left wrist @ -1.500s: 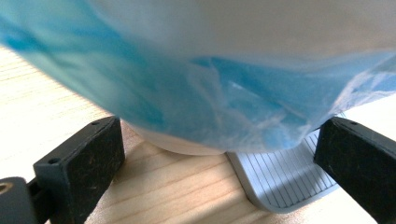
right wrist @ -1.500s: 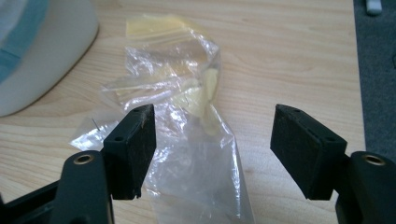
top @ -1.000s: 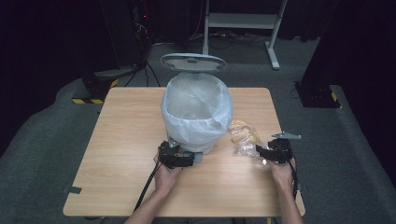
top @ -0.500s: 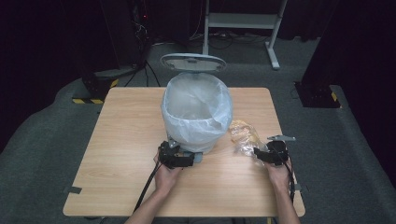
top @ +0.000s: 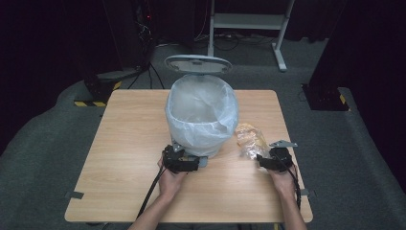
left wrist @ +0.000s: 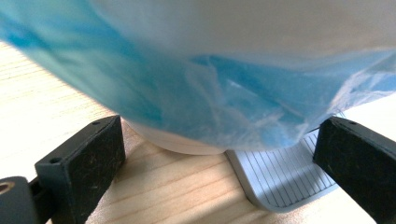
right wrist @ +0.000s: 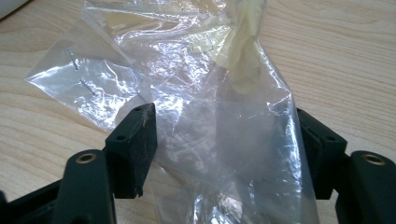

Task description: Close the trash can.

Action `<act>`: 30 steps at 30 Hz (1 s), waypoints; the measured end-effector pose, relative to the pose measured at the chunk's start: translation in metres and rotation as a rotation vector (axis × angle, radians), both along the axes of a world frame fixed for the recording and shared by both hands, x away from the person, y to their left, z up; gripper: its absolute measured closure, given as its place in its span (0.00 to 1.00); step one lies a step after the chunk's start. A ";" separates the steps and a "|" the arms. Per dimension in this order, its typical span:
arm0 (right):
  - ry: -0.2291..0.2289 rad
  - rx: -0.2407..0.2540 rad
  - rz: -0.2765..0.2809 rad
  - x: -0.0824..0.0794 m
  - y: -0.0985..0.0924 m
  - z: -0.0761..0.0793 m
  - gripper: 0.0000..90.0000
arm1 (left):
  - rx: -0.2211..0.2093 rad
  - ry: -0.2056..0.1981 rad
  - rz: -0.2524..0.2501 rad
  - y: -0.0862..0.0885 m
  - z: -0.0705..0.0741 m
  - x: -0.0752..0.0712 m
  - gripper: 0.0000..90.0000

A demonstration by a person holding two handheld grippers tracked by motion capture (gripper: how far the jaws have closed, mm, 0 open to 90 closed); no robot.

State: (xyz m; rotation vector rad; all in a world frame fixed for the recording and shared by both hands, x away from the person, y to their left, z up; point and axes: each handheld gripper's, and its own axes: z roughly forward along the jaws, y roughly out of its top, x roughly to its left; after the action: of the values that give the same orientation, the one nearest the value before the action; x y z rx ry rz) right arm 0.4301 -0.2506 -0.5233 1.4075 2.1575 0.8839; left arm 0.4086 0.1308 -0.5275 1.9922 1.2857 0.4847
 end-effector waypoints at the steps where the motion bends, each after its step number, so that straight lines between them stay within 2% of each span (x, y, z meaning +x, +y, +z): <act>1: 0.002 0.002 -0.005 -0.001 0.000 0.000 0.43 | 0.000 0.000 0.000 0.000 0.000 0.000 0.03; 2: -0.003 0.002 -0.005 -0.002 -0.001 0.000 0.47 | -0.008 -0.011 0.015 0.000 0.000 0.000 0.03; 6: -0.013 0.007 -0.014 -0.004 -0.003 0.001 0.60 | -0.009 -0.011 0.015 0.000 0.000 0.000 0.03; 13: -0.015 0.004 0.007 -0.005 0.000 0.002 0.80 | -0.009 -0.011 0.015 -0.001 0.000 0.000 0.03; 23: -0.018 0.008 0.007 -0.006 0.003 0.001 0.96 | -0.009 -0.011 0.015 0.000 0.000 0.000 0.03; 26: -0.015 0.024 0.003 -0.007 0.002 0.001 0.98 | -0.009 -0.010 0.014 0.000 0.000 0.000 0.03; 30: -0.036 0.039 0.007 -0.008 0.002 0.005 0.99 | -0.016 0.001 0.007 -0.001 0.000 0.000 0.03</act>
State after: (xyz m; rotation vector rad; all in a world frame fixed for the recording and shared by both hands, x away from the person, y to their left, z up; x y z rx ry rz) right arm 0.4217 -0.2482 -0.5186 1.3922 2.1313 0.9511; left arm 0.4083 0.1302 -0.5277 1.9755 1.2932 0.4752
